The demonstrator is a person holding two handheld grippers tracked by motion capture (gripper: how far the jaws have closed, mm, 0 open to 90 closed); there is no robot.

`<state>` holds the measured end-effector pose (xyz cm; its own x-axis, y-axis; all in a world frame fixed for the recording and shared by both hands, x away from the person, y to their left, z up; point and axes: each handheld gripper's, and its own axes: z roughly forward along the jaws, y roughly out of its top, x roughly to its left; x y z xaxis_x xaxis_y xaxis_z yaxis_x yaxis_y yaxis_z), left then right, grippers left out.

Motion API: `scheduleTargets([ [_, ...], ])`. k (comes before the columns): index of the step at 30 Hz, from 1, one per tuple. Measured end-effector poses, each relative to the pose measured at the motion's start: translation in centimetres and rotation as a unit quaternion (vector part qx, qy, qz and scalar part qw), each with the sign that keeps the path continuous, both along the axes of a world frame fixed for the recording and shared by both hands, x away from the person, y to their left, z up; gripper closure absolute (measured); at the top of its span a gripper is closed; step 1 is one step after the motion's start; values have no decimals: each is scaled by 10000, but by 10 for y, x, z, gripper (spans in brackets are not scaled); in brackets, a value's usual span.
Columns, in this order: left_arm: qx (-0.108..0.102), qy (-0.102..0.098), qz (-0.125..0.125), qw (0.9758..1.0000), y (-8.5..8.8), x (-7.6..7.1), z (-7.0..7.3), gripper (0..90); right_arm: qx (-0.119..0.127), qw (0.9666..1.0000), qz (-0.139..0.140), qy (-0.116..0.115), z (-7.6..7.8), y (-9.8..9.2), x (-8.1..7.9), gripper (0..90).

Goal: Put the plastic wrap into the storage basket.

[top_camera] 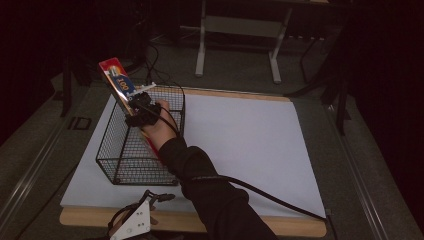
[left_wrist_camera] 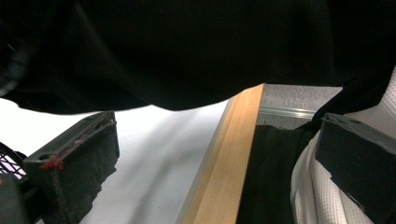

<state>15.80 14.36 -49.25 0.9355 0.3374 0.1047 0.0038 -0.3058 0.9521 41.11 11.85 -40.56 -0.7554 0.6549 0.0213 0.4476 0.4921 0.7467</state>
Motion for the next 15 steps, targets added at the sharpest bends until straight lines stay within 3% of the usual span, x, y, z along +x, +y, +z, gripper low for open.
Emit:
scheduleTargets([
  [4, -16, -11, -2, 10000, 0, 0, 0, 2, -237, 9996, -7, 160, -12, 3, 0, 393],
  [8, -10, -21, -8, 10000, 0, 0, 0, 2, -193, 9991, 66, 384, -21, 2, 0, 391],
  [10, -7, -15, -12, 10000, 0, 0, 0, 2, -341, 9990, 59, 283, -23, 3, -1, 390],
  [13, -3, -19, -10, 10000, 0, 0, 0, 2, -318, 9987, 66, 384, -24, 1, -2, 389],
  [15, 9, -18, -7, 10000, 0, 0, 0, 2, -428, 9984, 0, 366, -24, 3, -4, 384],
])
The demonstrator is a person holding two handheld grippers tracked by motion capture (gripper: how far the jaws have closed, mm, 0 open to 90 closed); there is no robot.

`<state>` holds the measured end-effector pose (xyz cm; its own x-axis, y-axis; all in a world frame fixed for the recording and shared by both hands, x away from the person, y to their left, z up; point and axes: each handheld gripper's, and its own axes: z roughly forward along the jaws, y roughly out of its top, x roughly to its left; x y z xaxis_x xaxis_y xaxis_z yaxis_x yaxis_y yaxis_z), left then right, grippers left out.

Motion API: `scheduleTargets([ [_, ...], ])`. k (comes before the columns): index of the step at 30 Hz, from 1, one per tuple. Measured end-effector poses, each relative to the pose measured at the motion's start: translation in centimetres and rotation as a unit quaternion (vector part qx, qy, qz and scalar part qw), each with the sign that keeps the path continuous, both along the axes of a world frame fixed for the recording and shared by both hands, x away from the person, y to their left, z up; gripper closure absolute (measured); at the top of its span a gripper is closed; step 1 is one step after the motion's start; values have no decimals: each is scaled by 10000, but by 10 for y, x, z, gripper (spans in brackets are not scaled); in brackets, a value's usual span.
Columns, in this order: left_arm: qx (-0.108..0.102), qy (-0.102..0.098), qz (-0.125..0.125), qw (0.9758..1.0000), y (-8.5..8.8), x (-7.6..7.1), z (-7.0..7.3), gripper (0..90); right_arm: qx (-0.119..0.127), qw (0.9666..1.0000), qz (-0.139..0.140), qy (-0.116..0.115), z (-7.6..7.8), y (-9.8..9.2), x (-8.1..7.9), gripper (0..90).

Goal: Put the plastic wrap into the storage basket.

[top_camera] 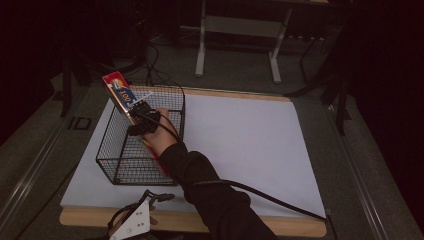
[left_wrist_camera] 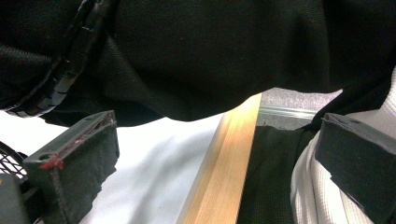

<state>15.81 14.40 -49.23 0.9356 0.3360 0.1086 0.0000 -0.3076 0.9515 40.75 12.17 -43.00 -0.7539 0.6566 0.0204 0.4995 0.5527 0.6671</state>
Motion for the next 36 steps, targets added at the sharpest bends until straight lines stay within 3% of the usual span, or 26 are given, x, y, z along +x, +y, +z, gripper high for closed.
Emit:
scheduleTargets([
  [3, 0, 1, -2, 10000, 0, 0, 0, 2, -117, 9998, -58, 171, -4, -1, 2, 380],
  [7, 10, 1, -22, 10000, -1, 0, 0, 2, -43, 9995, -93, 301, -8, -8, 5, 376],
  [10, 46, 12, -20, 10000, -1, 0, -1, 2, -116, 9998, -32, 164, -7, -6, 1, 369],
  [20, 52, 12, -14, 10000, -1, 1, -1, 2, -224, 9996, 16, 178, -9, -8, 7, 344],
  [36, 69, 4, -31, 10000, -1, 1, 0, 2, -291, 9979, -444, 357, -16, -14, 22, 341],
])
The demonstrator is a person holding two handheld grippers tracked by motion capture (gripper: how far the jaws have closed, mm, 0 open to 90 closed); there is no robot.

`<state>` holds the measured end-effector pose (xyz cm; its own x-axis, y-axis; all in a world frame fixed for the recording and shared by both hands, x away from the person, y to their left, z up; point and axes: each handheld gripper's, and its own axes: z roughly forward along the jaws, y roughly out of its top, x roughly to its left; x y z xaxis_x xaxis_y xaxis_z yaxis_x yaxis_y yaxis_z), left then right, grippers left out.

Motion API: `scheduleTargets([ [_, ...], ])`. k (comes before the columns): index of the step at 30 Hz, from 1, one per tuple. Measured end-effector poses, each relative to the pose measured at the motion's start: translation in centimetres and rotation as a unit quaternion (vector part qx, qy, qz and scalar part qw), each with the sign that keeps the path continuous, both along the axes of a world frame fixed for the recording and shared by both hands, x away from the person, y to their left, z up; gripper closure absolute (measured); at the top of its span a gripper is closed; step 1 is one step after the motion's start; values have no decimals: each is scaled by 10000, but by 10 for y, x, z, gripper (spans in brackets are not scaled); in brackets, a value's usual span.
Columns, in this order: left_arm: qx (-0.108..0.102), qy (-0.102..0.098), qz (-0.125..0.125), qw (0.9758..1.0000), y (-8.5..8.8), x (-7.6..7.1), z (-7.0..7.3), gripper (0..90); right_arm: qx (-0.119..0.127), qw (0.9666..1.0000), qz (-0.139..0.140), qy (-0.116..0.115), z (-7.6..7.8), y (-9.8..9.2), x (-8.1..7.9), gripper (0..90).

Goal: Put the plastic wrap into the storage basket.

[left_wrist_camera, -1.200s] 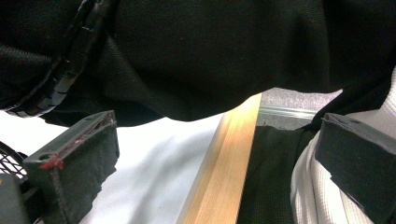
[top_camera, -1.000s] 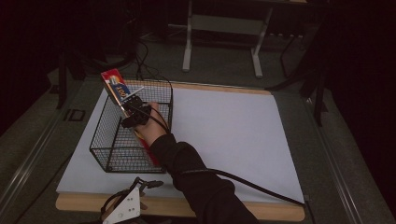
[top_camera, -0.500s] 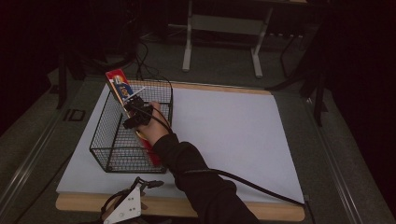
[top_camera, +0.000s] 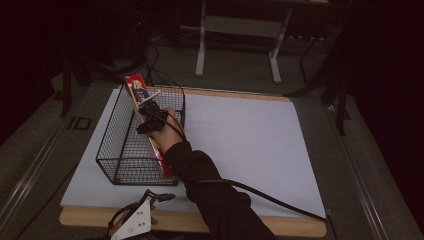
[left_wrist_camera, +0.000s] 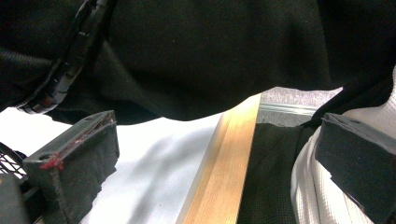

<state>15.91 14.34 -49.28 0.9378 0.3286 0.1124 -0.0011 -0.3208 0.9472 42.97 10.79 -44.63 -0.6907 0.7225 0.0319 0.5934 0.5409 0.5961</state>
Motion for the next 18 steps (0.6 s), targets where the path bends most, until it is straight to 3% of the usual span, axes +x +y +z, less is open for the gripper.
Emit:
scheduleTargets([
  [1, -4, -1, -1, 10000, 0, 0, 0, 2, 6, 10000, -28, 74, -4, 0, 3, 339],
  [4, -4, -2, -1, 10000, 0, 0, 0, 2, -70, 10000, -8, -52, -4, 2, 1, 336],
  [10, -1, 0, -4, 10000, 0, 0, 0, 2, 10, 10000, 49, -51, -4, 0, 2, 315],
  [16, 3, -1, -8, 10000, 0, 0, 0, 2, 438, 9987, 235, -119, 10, -9, -2, 196],
  [18, 6, -1, -8, 10000, 0, 0, 0, 2, 439, 9981, 376, -204, 15, -12, -5, 158],
])
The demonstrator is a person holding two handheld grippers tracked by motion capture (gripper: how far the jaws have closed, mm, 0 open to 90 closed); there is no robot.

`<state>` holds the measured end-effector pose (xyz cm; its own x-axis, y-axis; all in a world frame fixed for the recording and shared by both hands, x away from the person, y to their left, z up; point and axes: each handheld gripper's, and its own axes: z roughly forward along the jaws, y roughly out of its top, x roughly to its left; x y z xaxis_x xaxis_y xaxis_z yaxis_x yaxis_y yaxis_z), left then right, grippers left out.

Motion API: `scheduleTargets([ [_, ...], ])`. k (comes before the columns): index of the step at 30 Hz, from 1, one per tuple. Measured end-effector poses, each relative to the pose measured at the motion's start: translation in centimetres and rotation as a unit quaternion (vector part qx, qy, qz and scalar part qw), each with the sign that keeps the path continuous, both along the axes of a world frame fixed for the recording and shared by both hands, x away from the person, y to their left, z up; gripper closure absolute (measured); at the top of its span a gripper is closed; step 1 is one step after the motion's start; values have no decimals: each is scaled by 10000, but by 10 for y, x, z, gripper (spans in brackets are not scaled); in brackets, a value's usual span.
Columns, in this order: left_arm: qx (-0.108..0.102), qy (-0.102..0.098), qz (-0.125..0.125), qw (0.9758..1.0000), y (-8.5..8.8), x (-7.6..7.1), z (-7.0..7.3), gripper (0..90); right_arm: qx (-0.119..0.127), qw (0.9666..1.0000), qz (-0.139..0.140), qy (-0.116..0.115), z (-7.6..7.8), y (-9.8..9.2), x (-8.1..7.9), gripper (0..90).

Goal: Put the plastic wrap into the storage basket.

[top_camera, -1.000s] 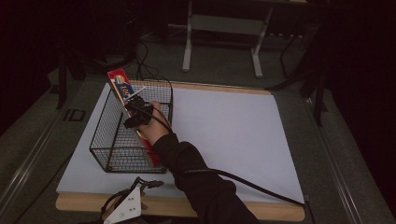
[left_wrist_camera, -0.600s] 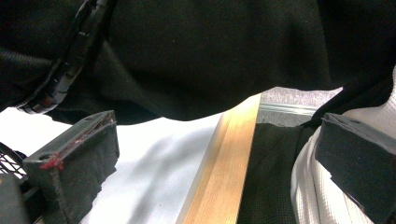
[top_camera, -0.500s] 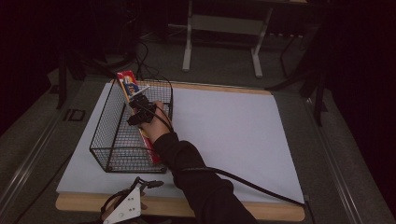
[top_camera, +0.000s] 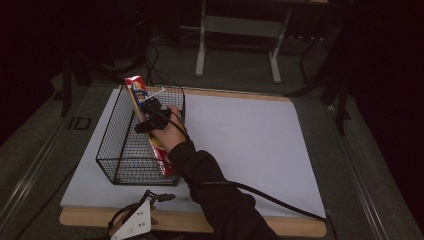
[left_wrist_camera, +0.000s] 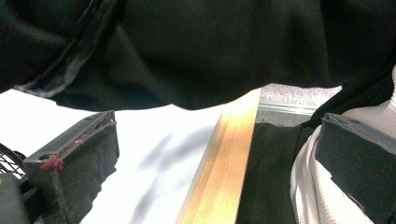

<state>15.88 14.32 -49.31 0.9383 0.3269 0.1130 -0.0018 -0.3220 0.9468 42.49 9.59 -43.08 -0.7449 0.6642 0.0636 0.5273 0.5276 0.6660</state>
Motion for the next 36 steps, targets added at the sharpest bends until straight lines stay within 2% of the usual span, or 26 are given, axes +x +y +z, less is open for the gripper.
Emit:
scheduleTargets([
  [2, 5, 17, 11, 10000, 0, 0, 0, 2, 54, 9999, 150, -24, 5, -5, -2, 146],
  [8, 34, 36, 11, 10000, -2, 1, -2, 2, -52, 9983, 420, -412, 21, -25, -11, 144],
  [12, 49, 63, 26, 10000, -3, 2, -2, 2, 128, 9975, 497, -486, 32, -44, -16, 136],
  [17, 96, 84, 24, 9999, -4, 3, -3, 2, 280, 9972, 454, -530, 42, -62, -20, 136],
  [18, 93, 85, 33, 9999, -4, 3, -3, 2, 288, 9973, 416, -542, 46, -72, -21, 136],
  [23, 92, 97, 60, 9999, -4, 5, -4, 2, 350, 9970, 264, -636, 52, -100, -22, 136],
  [27, 100, 89, 47, 9999, -4, 5, -4, 2, 486, 9973, 107, -540, 52, -120, -21, 136],
  [33, 118, 80, 73, 9999, -5, 6, -4, 2, 467, 9972, -5, -584, 49, -147, -25, 137],
  [36, 118, 70, 78, 9999, -5, 6, -4, 2, 536, 9974, -75, -480, 46, -161, -25, 140],
])
